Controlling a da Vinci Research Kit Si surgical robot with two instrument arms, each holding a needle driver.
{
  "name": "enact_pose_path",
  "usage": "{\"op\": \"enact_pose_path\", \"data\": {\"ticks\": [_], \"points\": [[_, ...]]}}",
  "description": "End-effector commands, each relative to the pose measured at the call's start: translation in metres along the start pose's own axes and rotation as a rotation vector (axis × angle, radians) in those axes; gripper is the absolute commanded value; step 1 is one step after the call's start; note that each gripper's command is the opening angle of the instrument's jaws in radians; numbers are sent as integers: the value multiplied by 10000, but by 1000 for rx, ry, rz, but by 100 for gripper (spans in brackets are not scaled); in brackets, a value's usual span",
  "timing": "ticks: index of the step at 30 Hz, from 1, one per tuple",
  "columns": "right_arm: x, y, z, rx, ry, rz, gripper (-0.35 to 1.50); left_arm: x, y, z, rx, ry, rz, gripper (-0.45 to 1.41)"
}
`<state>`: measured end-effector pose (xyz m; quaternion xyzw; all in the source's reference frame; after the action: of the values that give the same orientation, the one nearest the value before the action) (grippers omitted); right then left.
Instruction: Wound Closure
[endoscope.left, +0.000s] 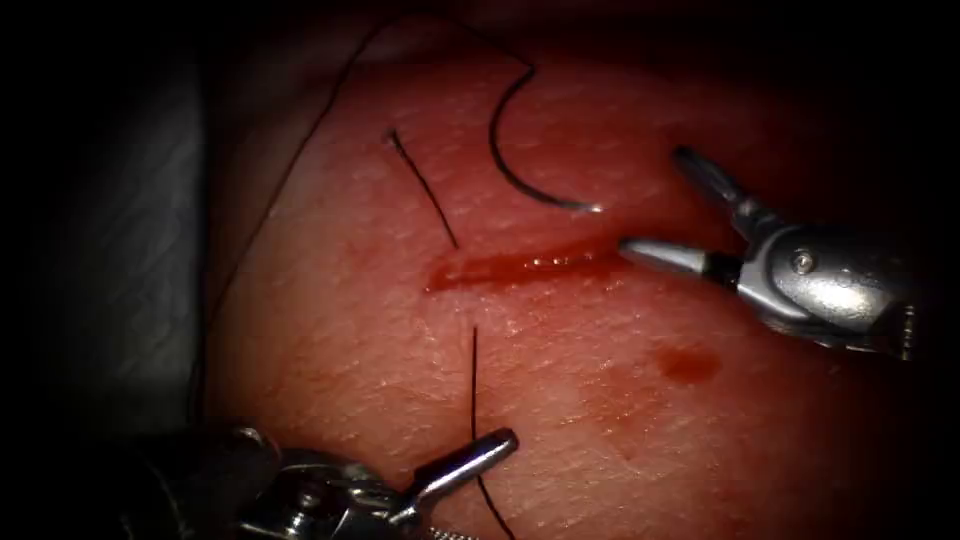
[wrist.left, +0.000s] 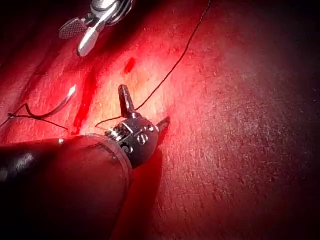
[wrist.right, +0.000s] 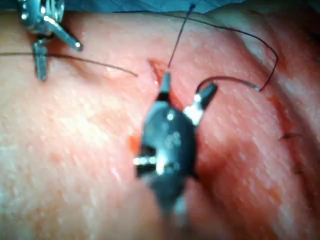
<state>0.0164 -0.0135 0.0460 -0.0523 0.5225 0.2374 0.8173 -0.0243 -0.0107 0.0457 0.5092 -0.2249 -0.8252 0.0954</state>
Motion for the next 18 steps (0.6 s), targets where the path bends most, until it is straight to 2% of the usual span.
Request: {"op": "enact_pose_path", "data": {"ticks": [1, 3, 7, 10, 12, 14, 16, 18], "points": [[-5, -10, 5, 3, 0, 2, 101, 0, 7, 8, 6, 2, -6, 74], [-6, -11, 5, 2, 0, 2, 101, 1, 7, 10, 19, 4, -6, 71], [-6, -12, 5, 1, 1, 1, 101, 3, 6, 16, 27, -1, 16, 52], [-6, -13, 6, 3, 3, 0, 101, 4, 7, 22, 36, -4, 35, 47], [-6, -13, 6, 3, 3, 0, 101, 6, 10, 25, 42, -4, 62, 26], [-6, -13, 6, 3, 3, 0, 100, 9, 12, 27, 43, 3, 82, 32], [-6, -13, 6, 3, 3, 0, 100, 12, 13, 27, 41, 6, 95, 49], [-6, -13, 6, 3, 3, 0, 100, 14, 13, 26, 43, 11, 95, 54]]}}
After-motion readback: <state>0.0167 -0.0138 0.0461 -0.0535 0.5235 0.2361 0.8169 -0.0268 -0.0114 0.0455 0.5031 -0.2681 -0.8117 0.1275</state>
